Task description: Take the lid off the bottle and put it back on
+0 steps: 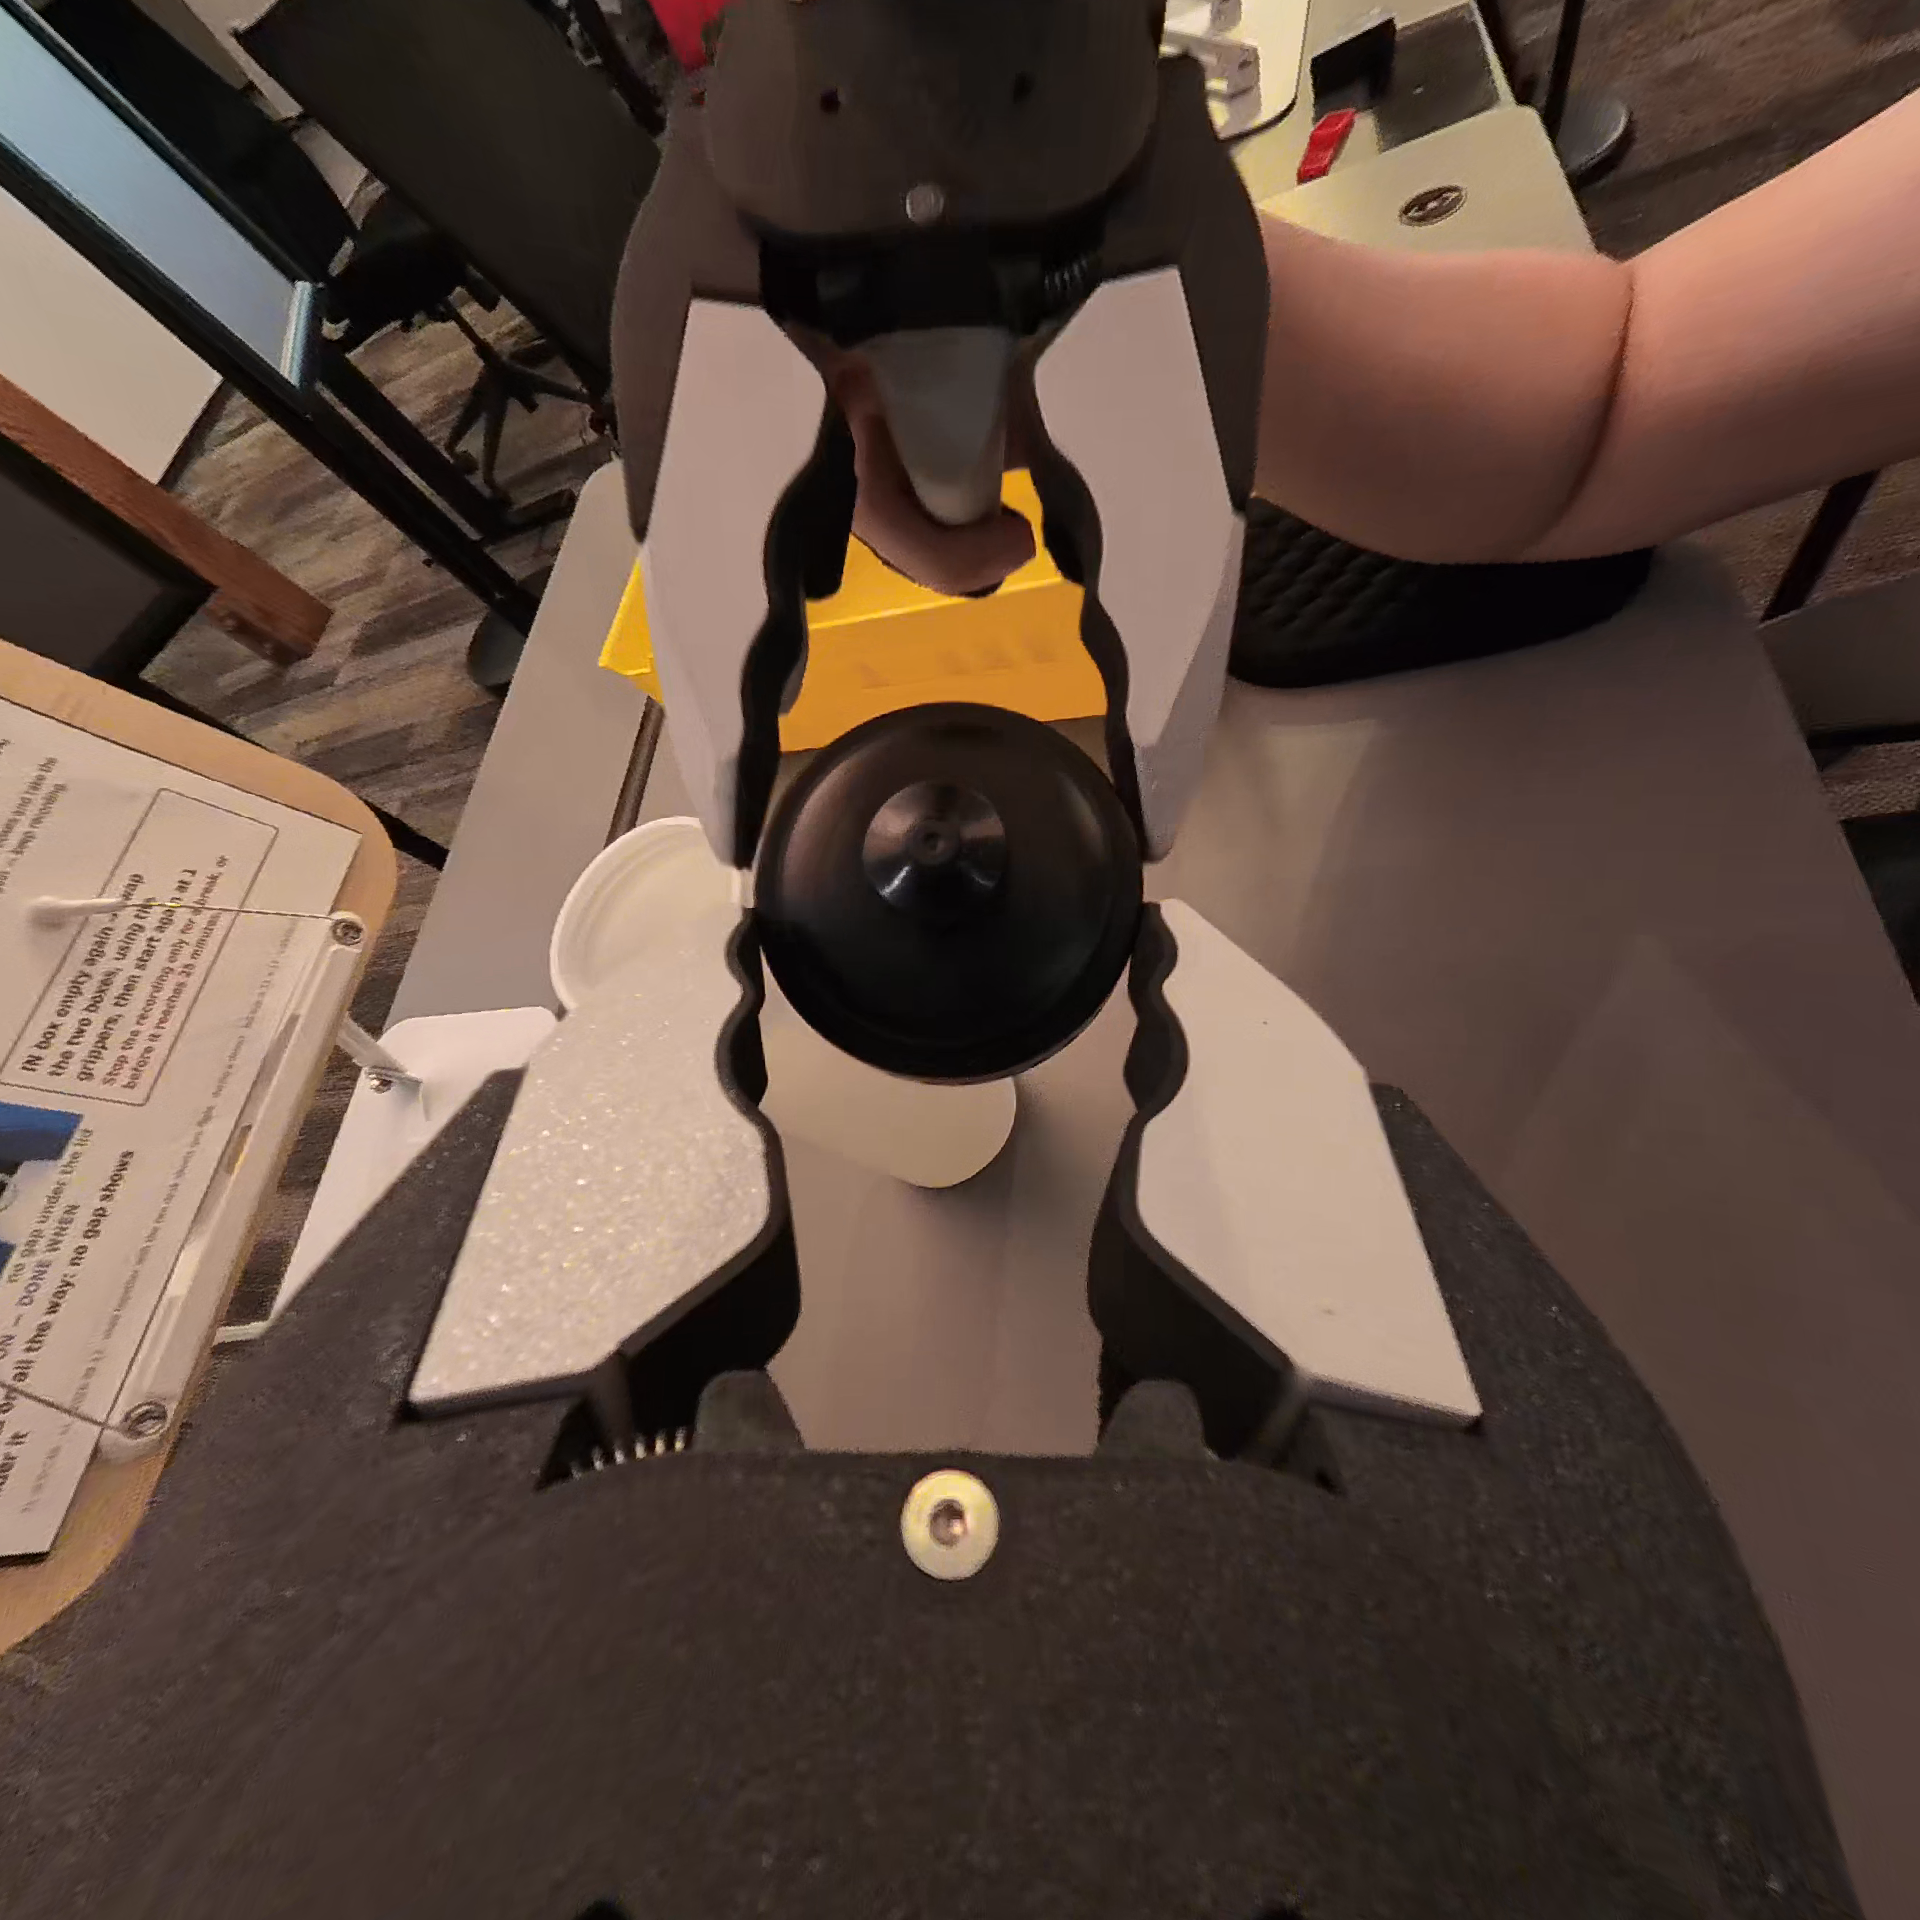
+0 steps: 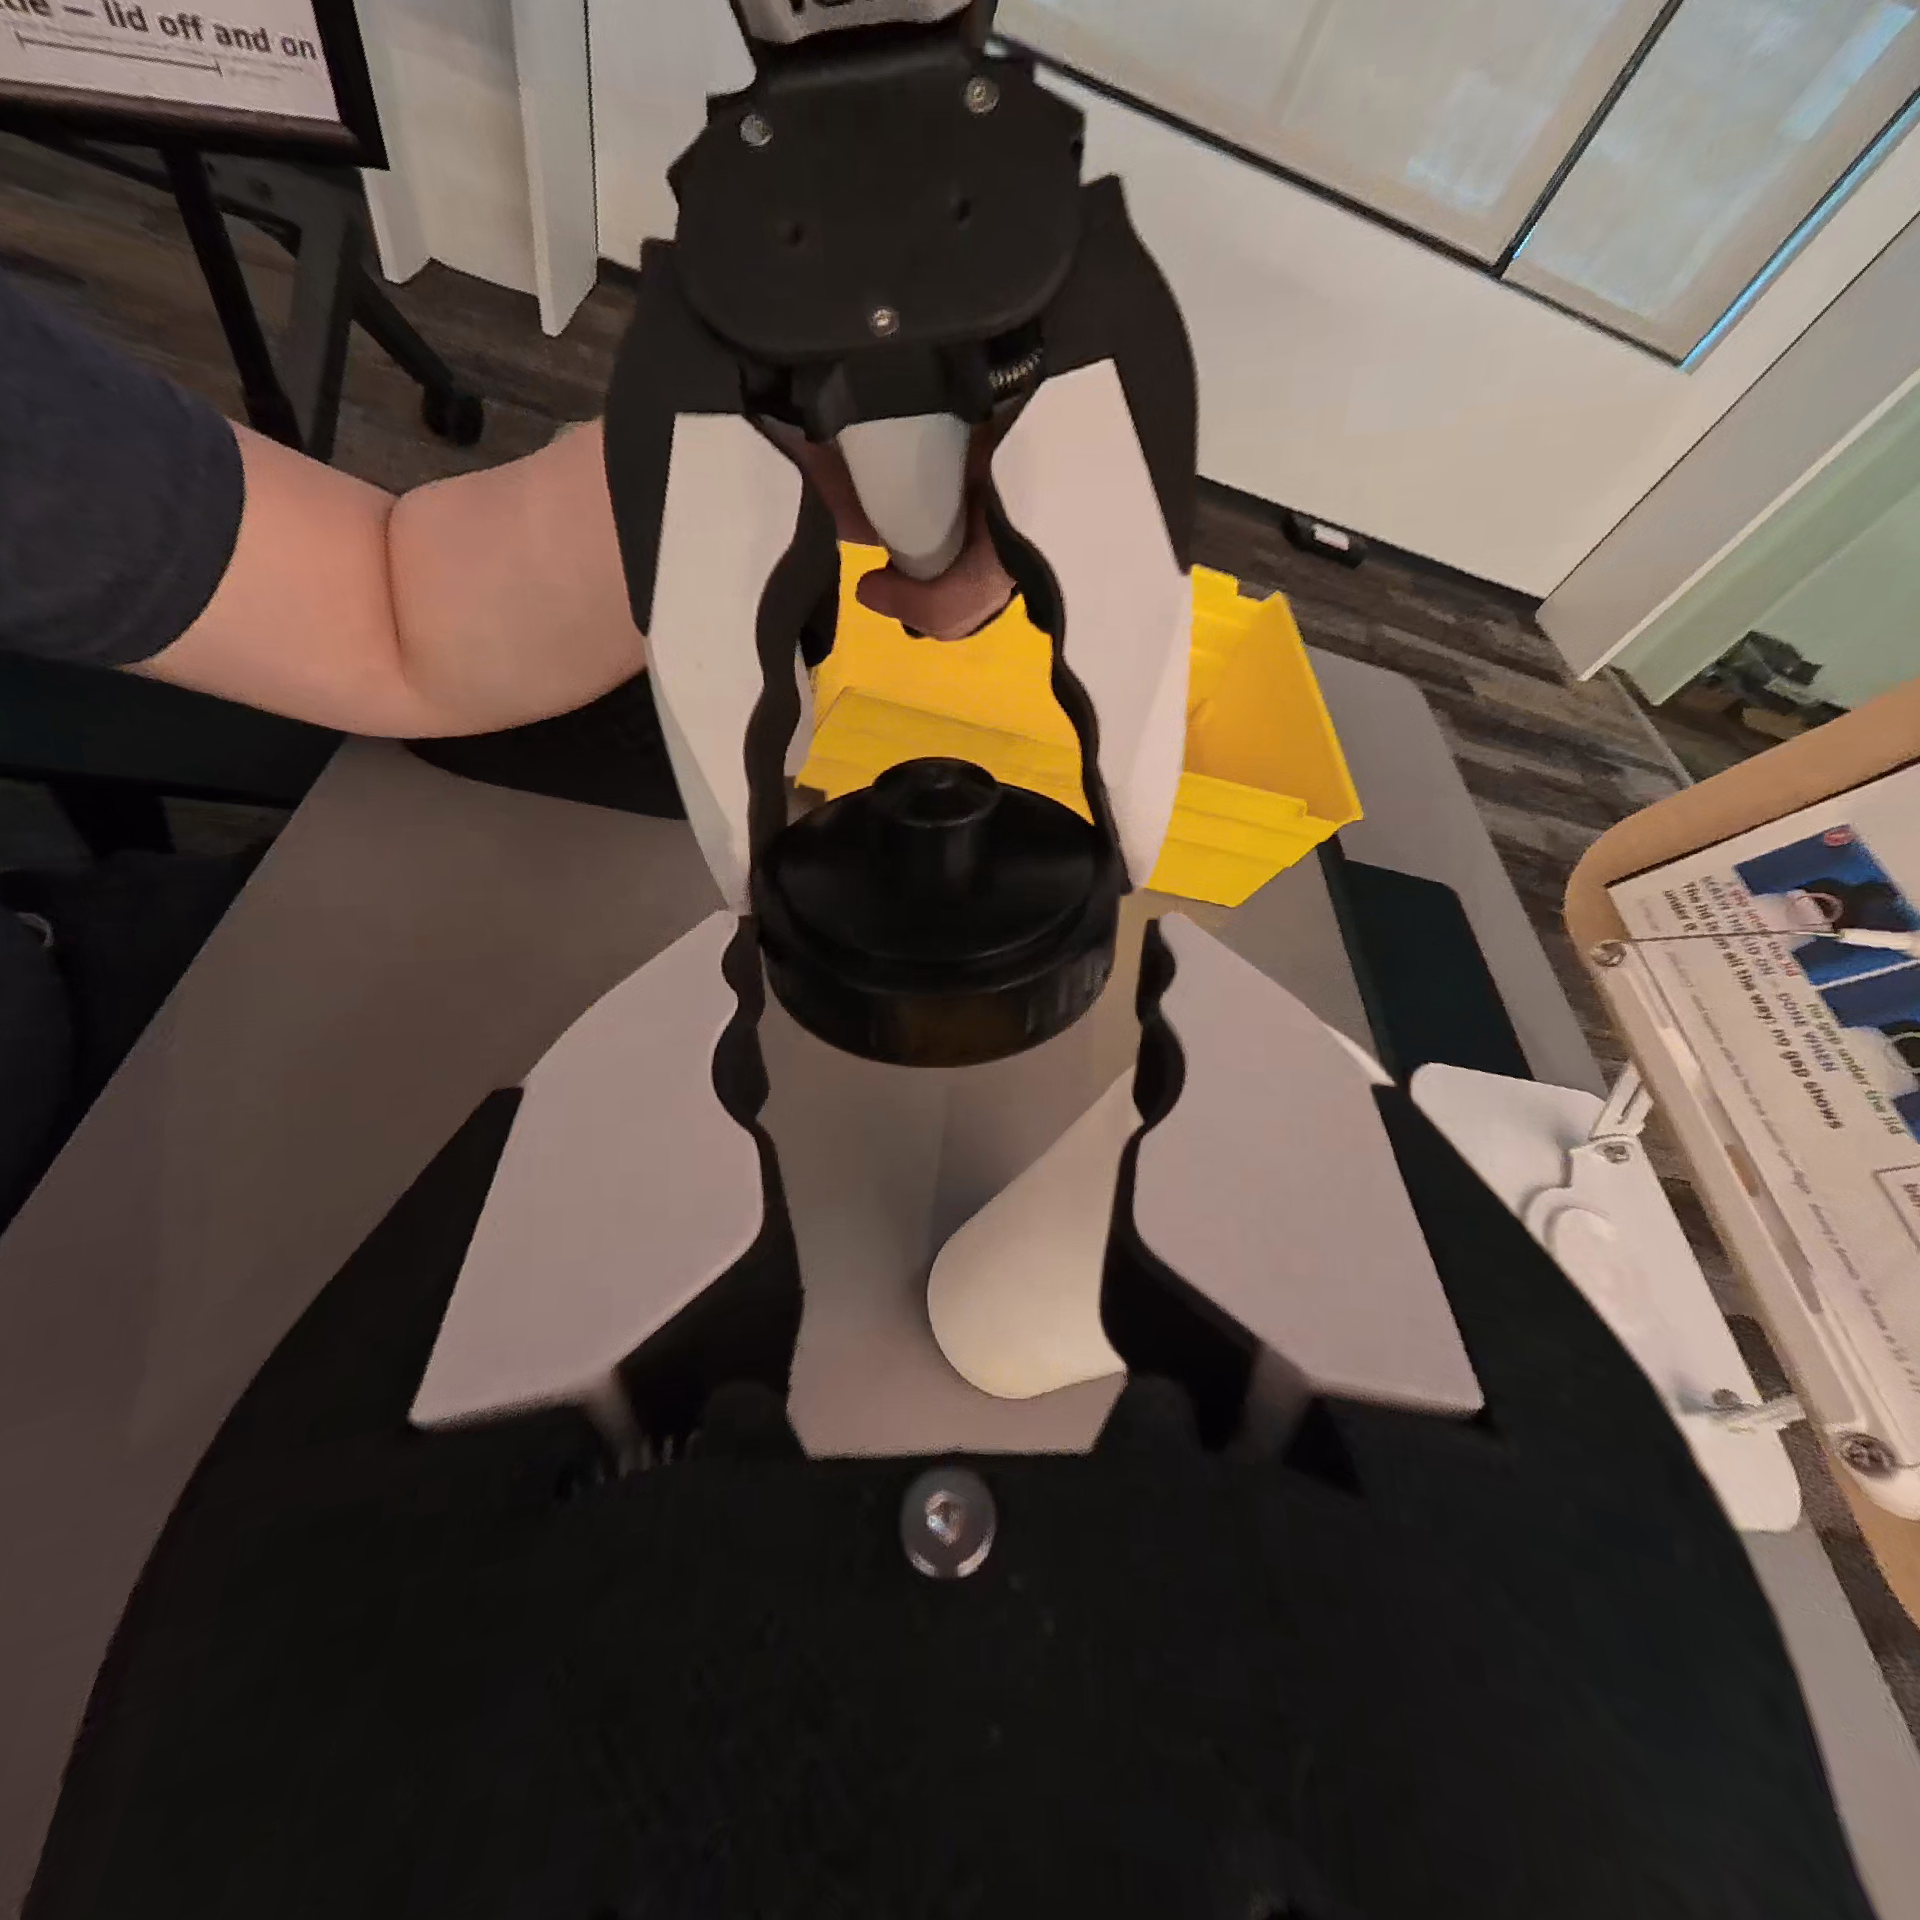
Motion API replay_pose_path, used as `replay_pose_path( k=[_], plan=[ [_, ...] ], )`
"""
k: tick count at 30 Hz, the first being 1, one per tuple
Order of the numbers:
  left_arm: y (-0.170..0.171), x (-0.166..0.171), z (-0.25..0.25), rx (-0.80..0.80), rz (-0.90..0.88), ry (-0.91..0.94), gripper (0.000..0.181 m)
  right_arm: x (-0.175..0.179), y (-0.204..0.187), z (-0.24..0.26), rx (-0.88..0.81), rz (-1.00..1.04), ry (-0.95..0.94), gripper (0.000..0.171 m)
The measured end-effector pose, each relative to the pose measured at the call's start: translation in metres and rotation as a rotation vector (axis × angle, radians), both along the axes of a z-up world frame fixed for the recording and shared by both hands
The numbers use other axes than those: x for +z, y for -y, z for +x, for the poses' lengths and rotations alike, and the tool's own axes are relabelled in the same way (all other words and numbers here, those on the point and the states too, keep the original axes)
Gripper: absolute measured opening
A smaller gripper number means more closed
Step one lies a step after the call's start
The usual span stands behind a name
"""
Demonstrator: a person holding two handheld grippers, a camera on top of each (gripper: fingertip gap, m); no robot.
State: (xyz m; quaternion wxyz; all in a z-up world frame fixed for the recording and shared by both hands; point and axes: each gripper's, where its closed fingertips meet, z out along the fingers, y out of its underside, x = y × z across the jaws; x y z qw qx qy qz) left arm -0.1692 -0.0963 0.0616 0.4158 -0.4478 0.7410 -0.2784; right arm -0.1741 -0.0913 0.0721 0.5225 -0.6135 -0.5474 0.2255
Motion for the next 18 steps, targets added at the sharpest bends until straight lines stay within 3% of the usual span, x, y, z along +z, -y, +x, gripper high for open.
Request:
replay_pose_path(
  k=[5,9,13,15,18],
  plan=[
    [-0.005,-0.007,-0.003,0.007,0.015,-0.015,0.068,-0.014,-0.005,-0.005,0.000,-0.012,0.040,0.067],
    [-0.009,0.009,-0.003,0.012,0.014,0.105,0.068,-0.002,-0.010,-0.002,-0.046,0.042,-0.003,0.067],
    [-0.043,0.030,-0.010,0.163,0.021,0.275,0.093,0.019,-0.023,0.022,-0.164,0.091,-0.069,0.067],
    [-0.059,0.040,-0.007,0.232,-0.031,0.409,0.097,0.032,-0.033,0.041,-0.240,0.076,-0.161,0.067],
    [-0.079,0.020,0.009,0.313,-0.147,0.441,0.111,0.040,-0.047,0.064,-0.322,0.035,-0.275,0.067]
  ],
)
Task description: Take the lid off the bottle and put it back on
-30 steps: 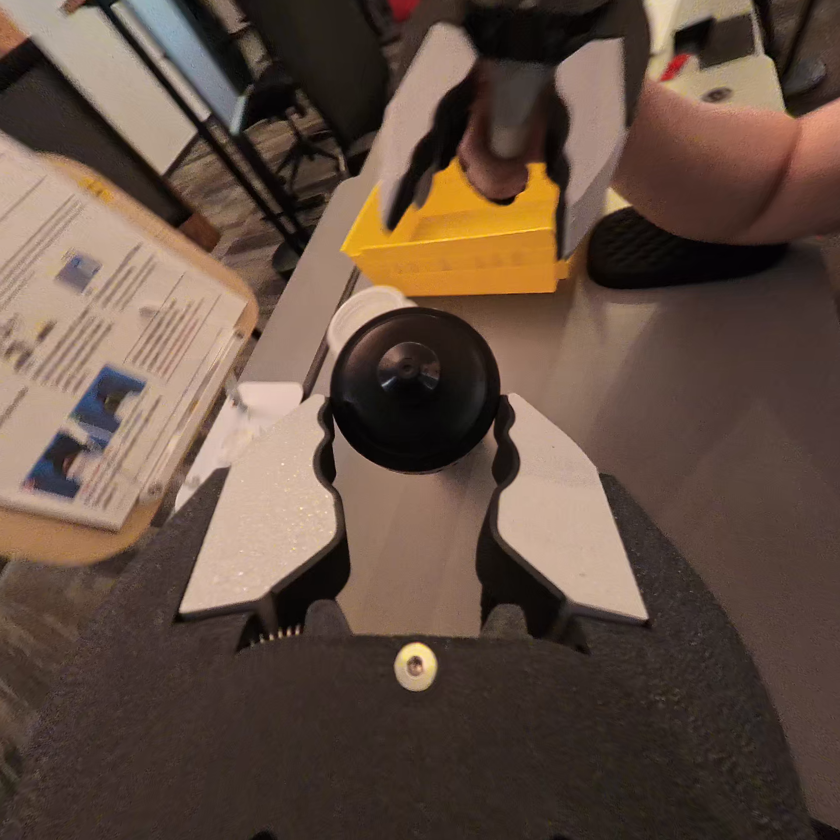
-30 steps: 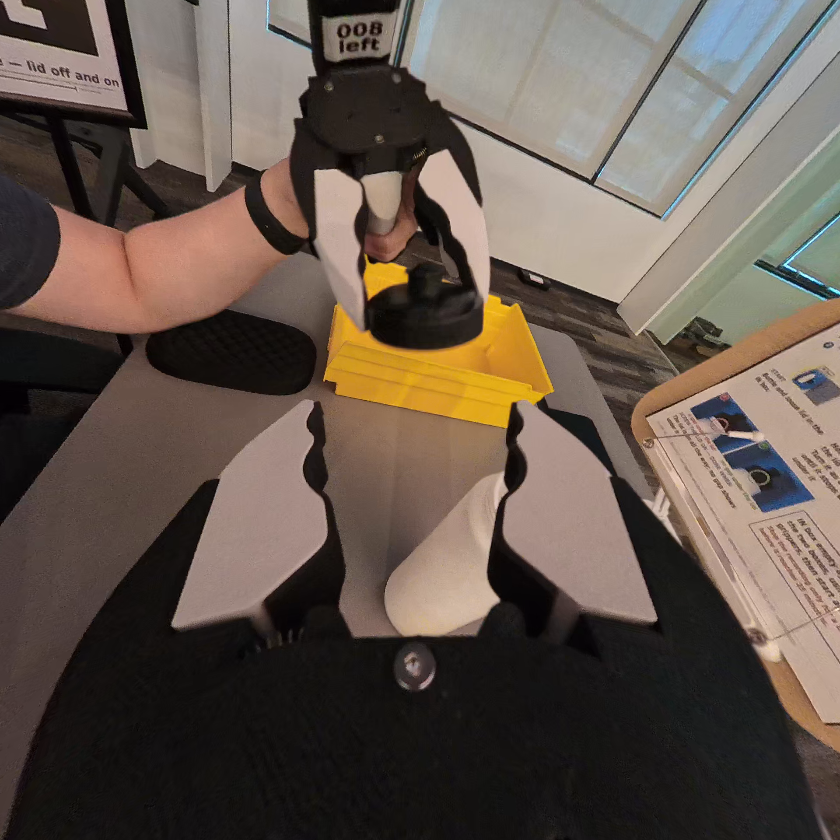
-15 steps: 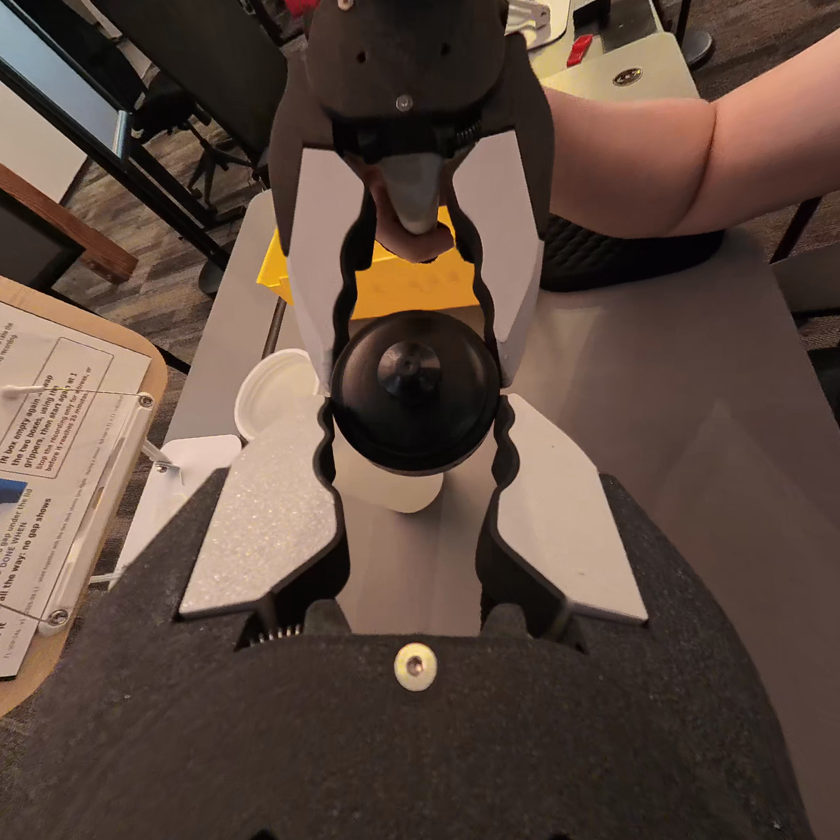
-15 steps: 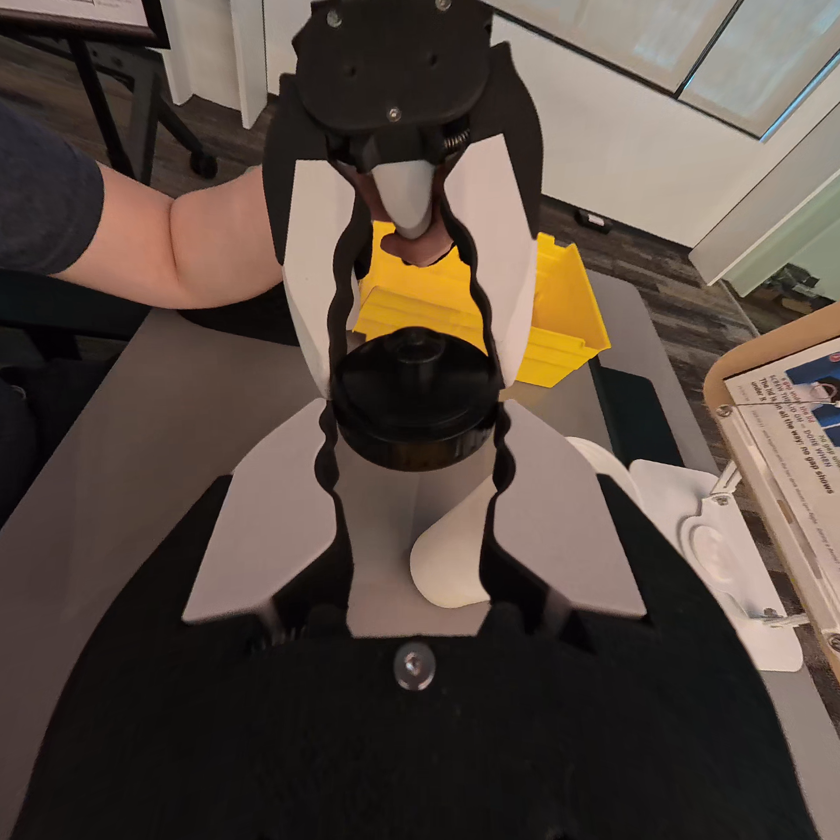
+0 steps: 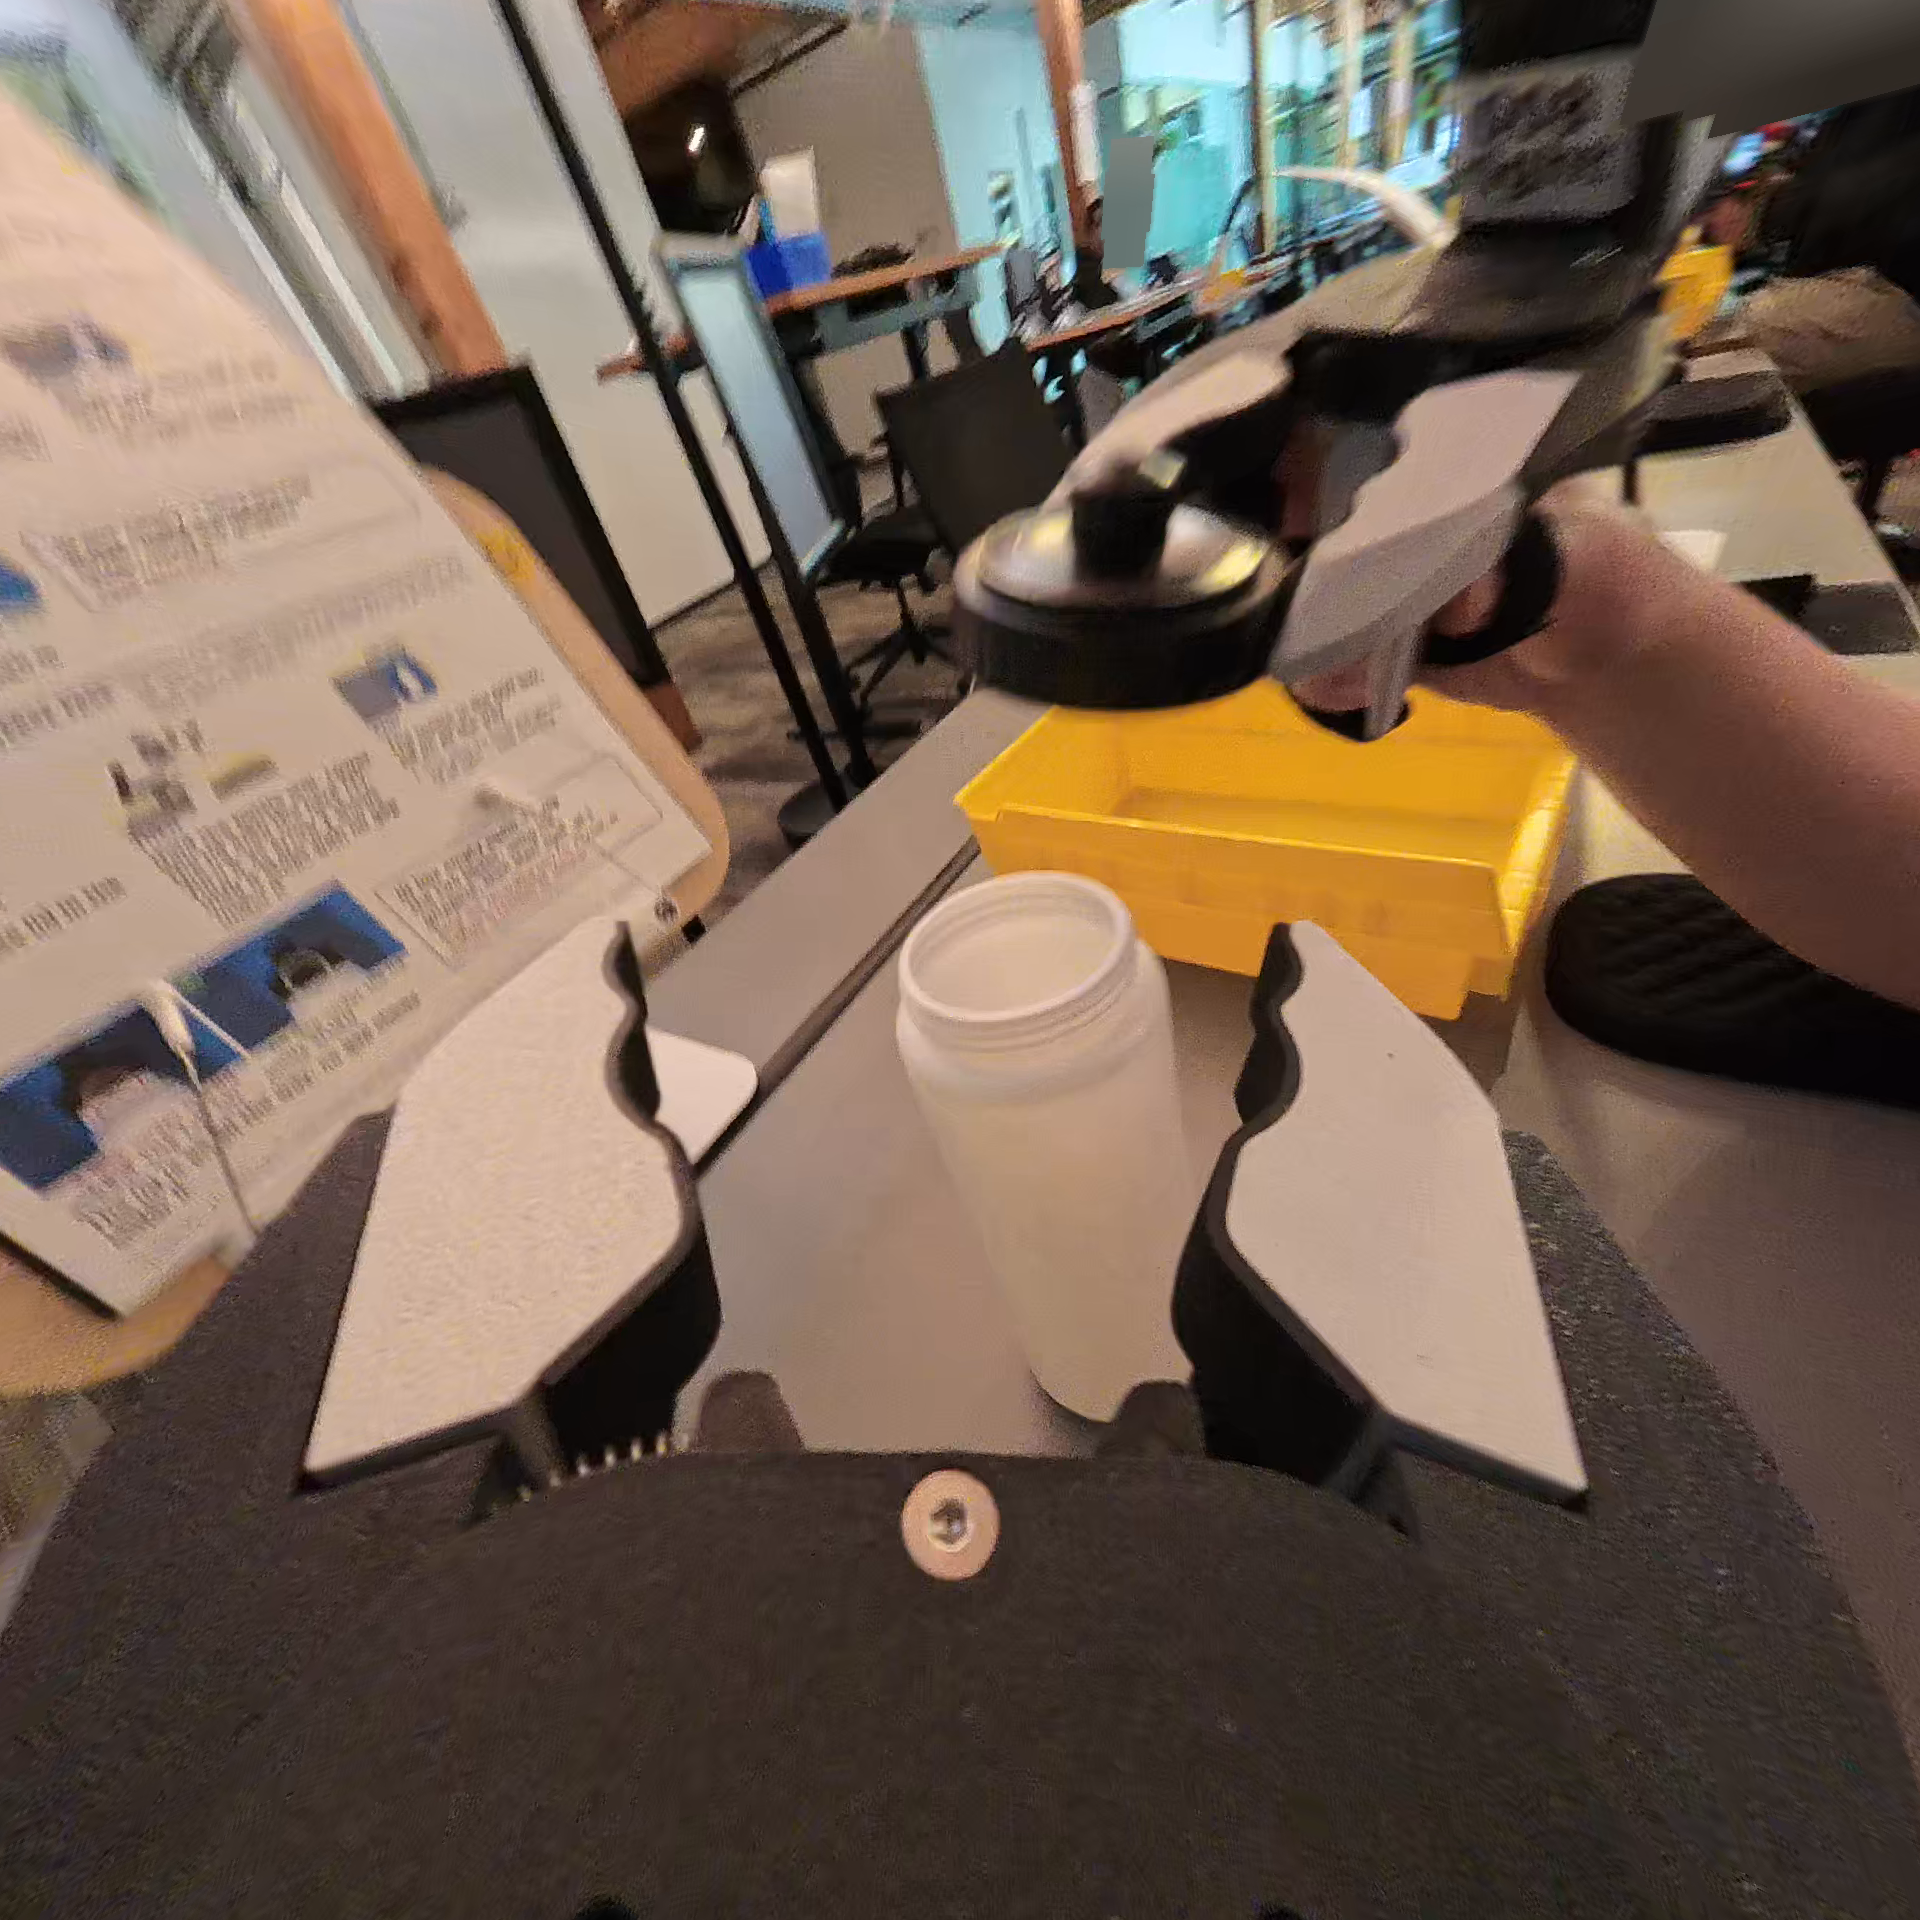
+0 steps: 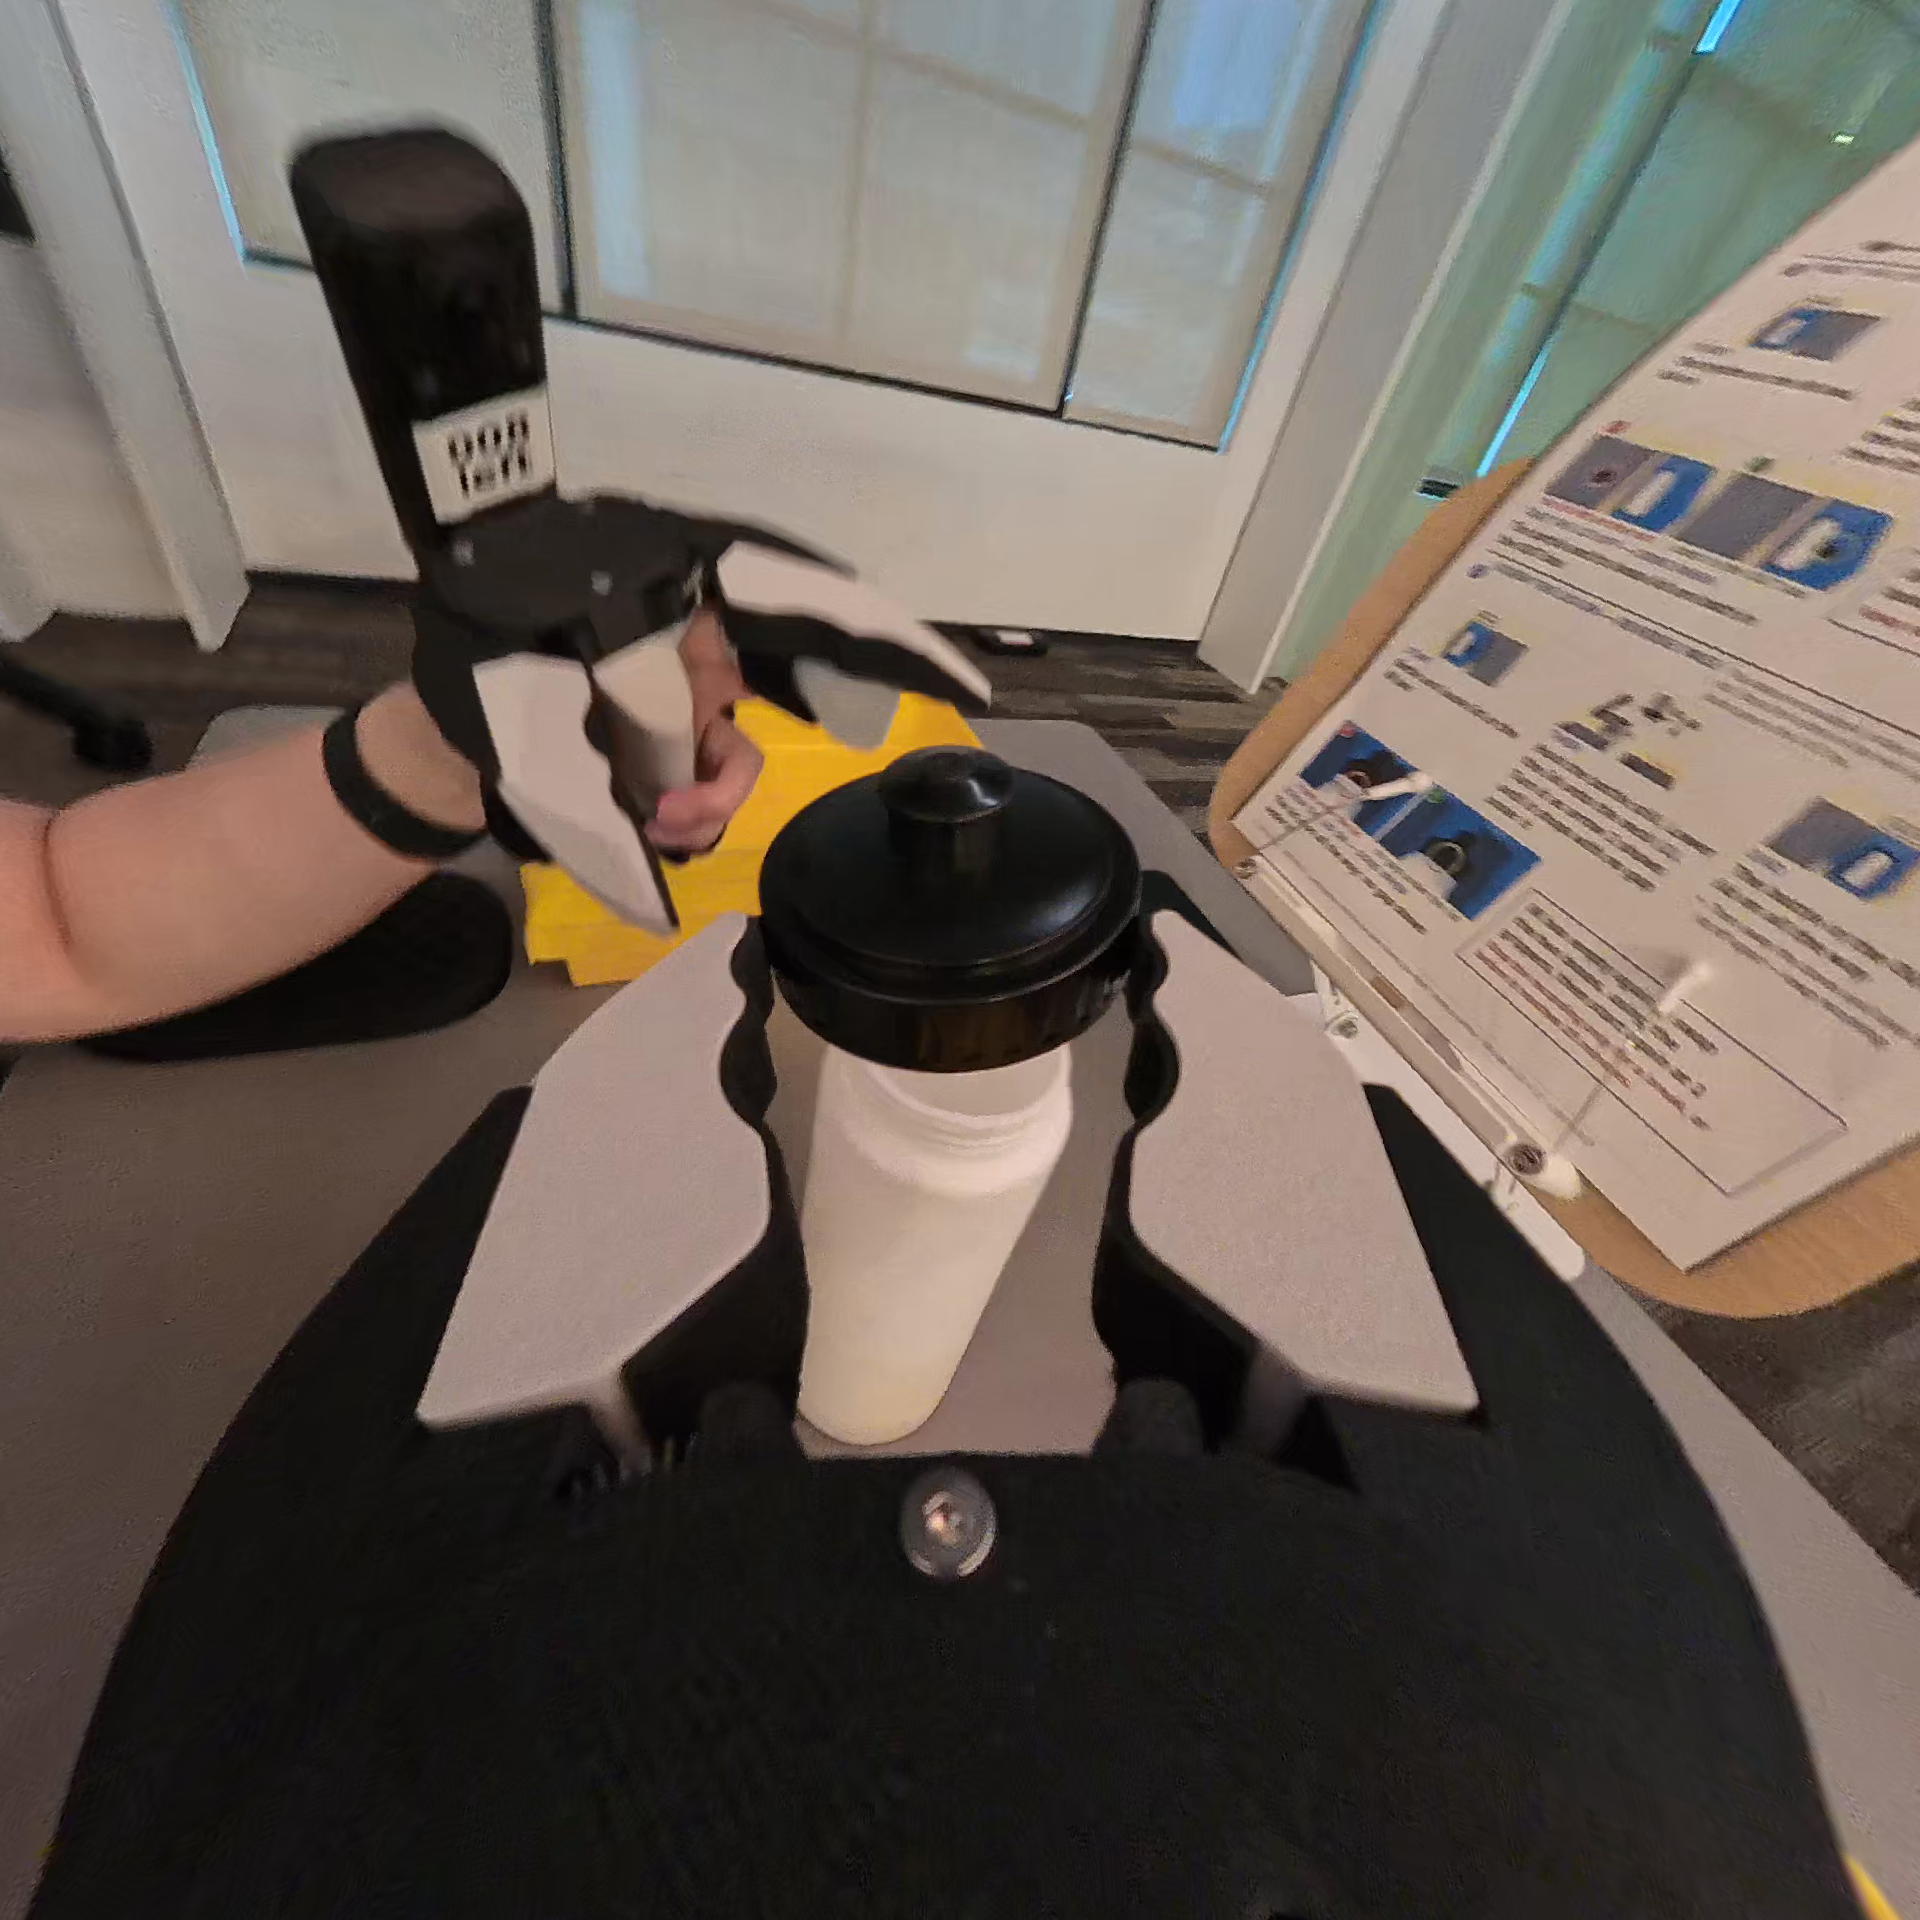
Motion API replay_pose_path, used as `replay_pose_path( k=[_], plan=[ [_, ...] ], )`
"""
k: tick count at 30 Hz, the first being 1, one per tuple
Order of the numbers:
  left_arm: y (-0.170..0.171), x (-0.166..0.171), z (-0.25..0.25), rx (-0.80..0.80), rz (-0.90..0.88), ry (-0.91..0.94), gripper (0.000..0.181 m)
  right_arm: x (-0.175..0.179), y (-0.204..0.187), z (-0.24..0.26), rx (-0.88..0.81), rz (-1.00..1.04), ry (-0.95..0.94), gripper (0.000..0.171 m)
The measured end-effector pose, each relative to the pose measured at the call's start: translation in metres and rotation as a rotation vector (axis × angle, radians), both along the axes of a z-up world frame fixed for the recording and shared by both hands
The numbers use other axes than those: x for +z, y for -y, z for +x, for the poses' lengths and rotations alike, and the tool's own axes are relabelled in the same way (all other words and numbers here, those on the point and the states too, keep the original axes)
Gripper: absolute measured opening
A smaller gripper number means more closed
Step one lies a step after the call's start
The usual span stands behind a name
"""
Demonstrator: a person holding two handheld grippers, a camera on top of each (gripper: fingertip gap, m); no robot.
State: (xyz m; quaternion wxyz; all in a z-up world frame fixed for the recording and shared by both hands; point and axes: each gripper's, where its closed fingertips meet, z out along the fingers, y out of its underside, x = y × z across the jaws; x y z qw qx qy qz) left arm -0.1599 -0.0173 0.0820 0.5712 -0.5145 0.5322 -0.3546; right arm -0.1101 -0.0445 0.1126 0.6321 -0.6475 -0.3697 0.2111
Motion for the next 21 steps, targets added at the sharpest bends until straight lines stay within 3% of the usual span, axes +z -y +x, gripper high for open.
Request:
replay_pose_path(
  k=[2,5,9,14,18,21],
  plan=[
    [-0.006,-0.022,0.015,0.001,-0.077,-0.001,0.121,0.000,-0.005,0.007,-0.023,-0.013,-0.025,0.067],
    [-0.008,-0.043,0.031,-0.026,-0.140,0.094,0.117,-0.002,-0.008,0.009,-0.043,-0.027,-0.019,0.067],
    [-0.004,-0.084,0.047,-0.069,-0.208,0.032,0.115,-0.002,-0.007,0.001,-0.016,-0.073,-0.018,0.067],
    [-0.002,-0.106,0.054,-0.075,-0.182,0.036,0.107,-0.007,-0.012,-0.007,0.022,-0.120,0.069,0.067],
    [-0.002,-0.120,0.057,-0.081,-0.176,0.022,0.098,-0.018,-0.018,-0.012,0.113,-0.164,-0.033,0.067],
    [-0.005,-0.126,0.059,-0.082,-0.190,0.019,0.088,-0.031,-0.017,-0.017,0.184,-0.167,-0.007,0.067]
  ],
)
